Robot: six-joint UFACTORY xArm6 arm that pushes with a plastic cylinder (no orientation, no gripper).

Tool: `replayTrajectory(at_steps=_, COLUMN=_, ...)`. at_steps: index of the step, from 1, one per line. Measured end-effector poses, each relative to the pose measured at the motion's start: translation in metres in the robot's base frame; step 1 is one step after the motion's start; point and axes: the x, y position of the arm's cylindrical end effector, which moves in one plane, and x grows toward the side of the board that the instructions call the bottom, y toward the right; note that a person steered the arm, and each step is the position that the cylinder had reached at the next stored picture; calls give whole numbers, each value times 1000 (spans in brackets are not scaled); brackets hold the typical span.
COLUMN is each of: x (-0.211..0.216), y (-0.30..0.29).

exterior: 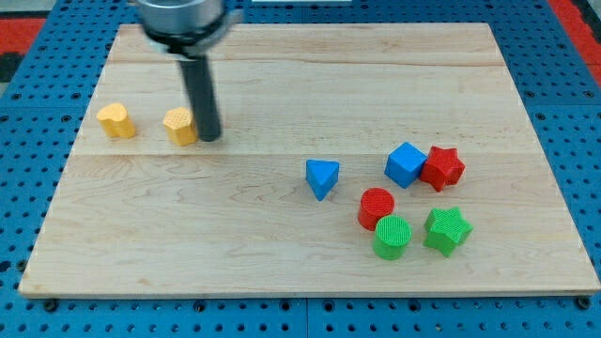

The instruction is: Push blue cube closer to yellow hexagon

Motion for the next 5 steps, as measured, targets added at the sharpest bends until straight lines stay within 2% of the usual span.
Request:
replayTrajectory(at_steps=1, x=0, y=-20)
replayTrajectory(at_steps=2, x=-6, y=12)
replayTrajectory(at_steps=3, x=-12, y=83)
replayTrajectory(at_steps=5, x=-3, y=287)
